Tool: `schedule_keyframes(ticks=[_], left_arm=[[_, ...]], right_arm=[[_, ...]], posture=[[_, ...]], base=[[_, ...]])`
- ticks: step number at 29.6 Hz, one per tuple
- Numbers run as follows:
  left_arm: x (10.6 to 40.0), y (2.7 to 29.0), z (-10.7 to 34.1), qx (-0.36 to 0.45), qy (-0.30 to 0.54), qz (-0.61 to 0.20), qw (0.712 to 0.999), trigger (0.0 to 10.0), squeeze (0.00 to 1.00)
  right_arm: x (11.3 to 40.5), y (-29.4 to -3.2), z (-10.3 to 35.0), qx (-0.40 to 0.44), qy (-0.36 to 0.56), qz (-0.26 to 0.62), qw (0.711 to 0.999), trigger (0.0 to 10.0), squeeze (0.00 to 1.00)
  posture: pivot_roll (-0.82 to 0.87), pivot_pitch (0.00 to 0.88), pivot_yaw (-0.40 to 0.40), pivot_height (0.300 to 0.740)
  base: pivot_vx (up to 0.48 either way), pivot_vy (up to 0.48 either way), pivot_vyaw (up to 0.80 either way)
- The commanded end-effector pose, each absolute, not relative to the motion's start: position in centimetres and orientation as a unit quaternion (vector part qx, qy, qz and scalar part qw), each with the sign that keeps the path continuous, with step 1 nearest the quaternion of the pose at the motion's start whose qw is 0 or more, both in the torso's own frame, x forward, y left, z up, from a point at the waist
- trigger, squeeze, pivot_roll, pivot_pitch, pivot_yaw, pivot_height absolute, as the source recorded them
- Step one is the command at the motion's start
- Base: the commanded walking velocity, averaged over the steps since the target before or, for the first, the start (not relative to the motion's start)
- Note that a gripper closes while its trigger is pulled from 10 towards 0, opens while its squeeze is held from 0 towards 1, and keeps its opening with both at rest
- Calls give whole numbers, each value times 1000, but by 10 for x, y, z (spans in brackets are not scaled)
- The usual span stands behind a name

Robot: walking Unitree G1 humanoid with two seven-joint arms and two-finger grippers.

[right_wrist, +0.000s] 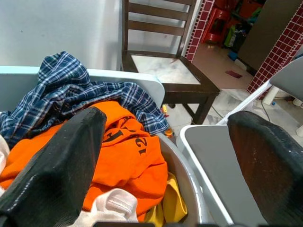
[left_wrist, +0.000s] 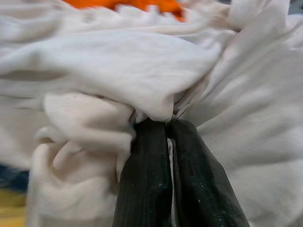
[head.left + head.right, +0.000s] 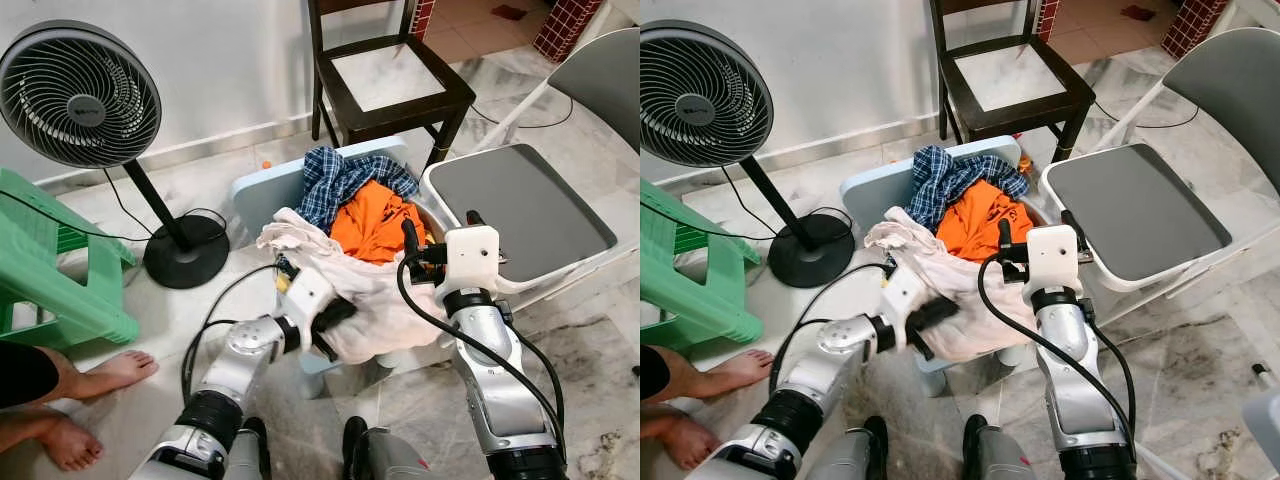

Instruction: Hang hanger

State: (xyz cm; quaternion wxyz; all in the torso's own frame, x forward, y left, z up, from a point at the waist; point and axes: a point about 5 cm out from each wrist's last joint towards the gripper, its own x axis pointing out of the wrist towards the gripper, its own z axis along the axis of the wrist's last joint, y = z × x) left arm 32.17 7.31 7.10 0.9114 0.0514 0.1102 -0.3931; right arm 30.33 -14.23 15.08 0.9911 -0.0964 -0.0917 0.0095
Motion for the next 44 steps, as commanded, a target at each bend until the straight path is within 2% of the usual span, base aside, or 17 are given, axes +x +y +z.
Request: schedule_keyframes(ticks=[1,2,7,11,16,22,28,29,31,32,39,44], left_arm=[[323,78,70,57,107,-375,919,10000,447],[326,85,73,60,97,-352,929,10000,1000],[333,106,86,80,47,-276,957,10000,1000],[333,120,89,85,27,-233,968,10000,1000],[330,136,81,102,34,-194,975,10000,1000],[337,147,86,106,33,-159,981,10000,1000],[345,169,90,107,44,-113,987,10000,1000],[347,174,87,110,63,-118,985,10000,843],[347,175,85,110,72,-122,984,10000,843],[347,174,85,110,73,-130,983,10000,0],[349,162,84,114,77,-181,974,10000,0],[357,151,96,122,45,-181,975,10000,0]], right_arm=[[302,-142,148,-96,-87,9,992,10000,0],[303,-142,148,-95,-88,10,992,10000,0],[303,-143,148,-96,-88,9,991,10000,0],[302,-143,147,-96,-88,9,991,10000,0],[302,-142,146,-96,-87,12,991,10000,0],[303,-142,147,-96,-88,13,991,10000,0],[302,-142,147,-96,-88,11,991,10000,0],[302,-143,146,-96,-87,10,991,10000,0],[302,-142,146,-96,-87,10,992,10000,0],[301,-142,147,-96,-88,11,992,10000,0],[297,-141,148,-85,-90,18,992,10000,0],[283,-134,150,-59,-95,71,991,10000,0]], posture=[[85,278,-36,740],[86,277,-37,740],[86,277,-34,740],[91,278,-34,740],[96,278,-34,740],[98,277,-34,740],[92,278,-31,740],[91,280,-31,740],[91,280,-31,740],[87,284,-32,740],[80,301,-27,740],[70,314,-21,740]], base=[[0,0,0],[0,0,0],[0,0,0],[0,0,0],[0,0,0],[0,0,0],[0,0,0],[0,0,0],[0,0,0],[0,0,0],[0,0,0],[0,0,0]])
